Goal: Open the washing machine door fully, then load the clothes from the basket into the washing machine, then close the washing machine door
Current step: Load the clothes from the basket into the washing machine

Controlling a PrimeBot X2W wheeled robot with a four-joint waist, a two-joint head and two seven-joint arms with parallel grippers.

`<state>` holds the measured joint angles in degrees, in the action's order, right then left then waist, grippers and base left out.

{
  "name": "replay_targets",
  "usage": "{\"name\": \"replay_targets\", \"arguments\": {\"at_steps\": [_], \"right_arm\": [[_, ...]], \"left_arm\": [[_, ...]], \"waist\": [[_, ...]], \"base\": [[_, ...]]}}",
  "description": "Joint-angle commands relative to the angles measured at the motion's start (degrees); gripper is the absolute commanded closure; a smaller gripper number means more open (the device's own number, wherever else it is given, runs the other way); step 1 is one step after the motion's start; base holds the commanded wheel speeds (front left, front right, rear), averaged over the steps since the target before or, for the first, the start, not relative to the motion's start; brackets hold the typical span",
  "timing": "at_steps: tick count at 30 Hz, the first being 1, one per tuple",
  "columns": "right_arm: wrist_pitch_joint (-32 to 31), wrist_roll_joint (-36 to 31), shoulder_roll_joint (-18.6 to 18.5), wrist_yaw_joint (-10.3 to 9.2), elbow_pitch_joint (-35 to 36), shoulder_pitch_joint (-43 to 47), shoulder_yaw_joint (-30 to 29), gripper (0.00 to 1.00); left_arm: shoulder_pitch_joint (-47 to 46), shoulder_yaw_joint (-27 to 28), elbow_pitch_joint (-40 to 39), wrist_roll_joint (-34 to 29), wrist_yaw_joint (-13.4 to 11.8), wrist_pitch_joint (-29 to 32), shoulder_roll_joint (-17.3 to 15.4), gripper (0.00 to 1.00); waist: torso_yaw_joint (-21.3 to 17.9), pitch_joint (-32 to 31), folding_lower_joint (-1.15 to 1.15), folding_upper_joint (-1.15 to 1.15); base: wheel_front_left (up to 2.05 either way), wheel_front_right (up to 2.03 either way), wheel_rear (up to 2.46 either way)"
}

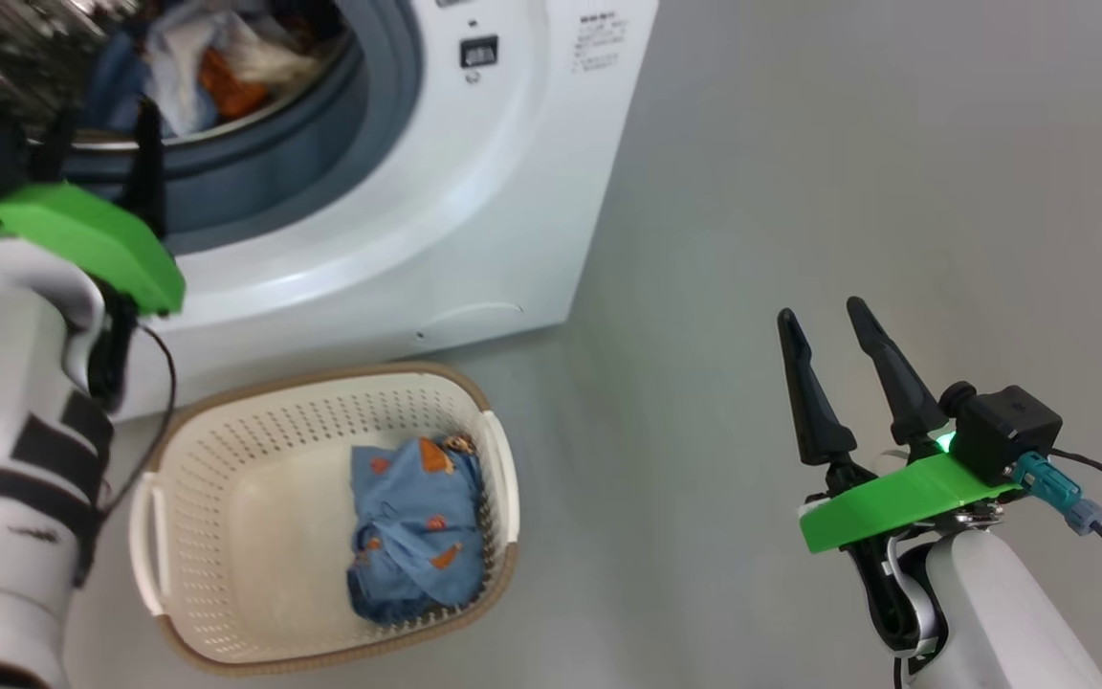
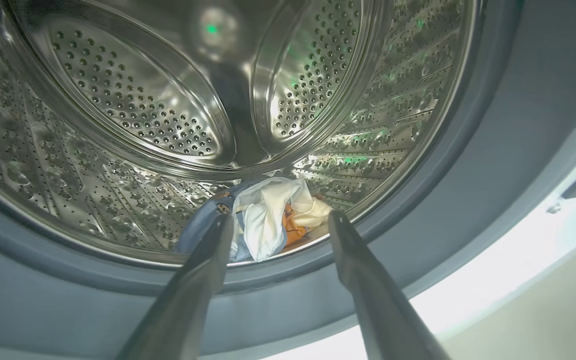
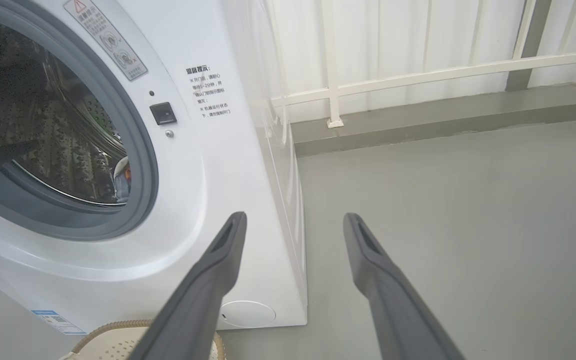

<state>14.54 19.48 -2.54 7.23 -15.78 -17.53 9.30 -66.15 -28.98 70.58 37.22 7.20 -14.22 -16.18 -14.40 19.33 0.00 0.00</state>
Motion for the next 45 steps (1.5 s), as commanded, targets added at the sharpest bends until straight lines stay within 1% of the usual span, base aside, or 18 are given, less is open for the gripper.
{"name": "replay_targets", "arguments": {"at_steps": [1,9,12,15,18,28,39,45], "right_arm": [[0.46,-1.0,-0.33,0.25,0.79,0.06,0.74,0.0],[0.46,-2.16,-0.33,0.25,-1.02,1.19,-0.3,0.0],[0.46,-2.35,-0.33,0.25,-1.33,1.49,-0.57,0.0],[0.46,-2.54,-0.33,0.25,-1.81,1.97,-0.74,0.0],[0.46,-2.89,-0.33,0.25,-2.31,2.58,-1.05,0.0],[0.46,-2.55,-1.22,0.25,-3.36,3.96,-0.93,0.0],[0.46,-1.41,-2.1,0.25,-3.01,4.99,-0.63,0.0],[0.46,-1.09,-2.87,0.25,-3.07,5.4,-0.85,0.0]], "left_arm": [[1.31,1.52,-2.1,0.72,0.21,-0.71,-1.88,0.0],[11.13,4.91,-11.1,0.54,-0.25,-0.76,-2.08,0.0],[13.83,5.93,-13.42,0.62,-0.34,-0.76,-1.89,0.0],[17.79,7.12,-17.43,0.17,-0.32,-0.77,-2.17,0.0],[23.12,9.12,-22.62,-0.28,-0.97,-0.77,-2.64,0.0],[35.5,12.1,-36.1,-1.93,-3.86,-0.77,-3.17,0.0],[47.84,14.57,-48.37,-0.38,-7.64,-0.62,-4.72,0.0],[52.12,15.56,-53.59,0.03,-10.04,-0.35,-5.57,0.0]], "waist": [[3.02,-4.0,0.0,0.0],[6.74,-8.78,0.0,0.0],[7.52,-9.8,0.0,0.0],[8.56,-11.1,0.0,0.0],[9.99,-12.55,0.0,0.0],[12.49,-16.14,0.0,0.0],[12.88,-17.36,0.0,0.0],[12.9,-17.89,0.0,0.0]], "base": [[0.0,0.0,0.0],[0.0,0.0,0.0],[0.0,0.0,0.0],[0.0,0.0,0.0],[0.0,0.0,0.0],[0.0,0.0,0.0],[0.0,0.0,0.0],[0.0,0.0,0.0]]}}
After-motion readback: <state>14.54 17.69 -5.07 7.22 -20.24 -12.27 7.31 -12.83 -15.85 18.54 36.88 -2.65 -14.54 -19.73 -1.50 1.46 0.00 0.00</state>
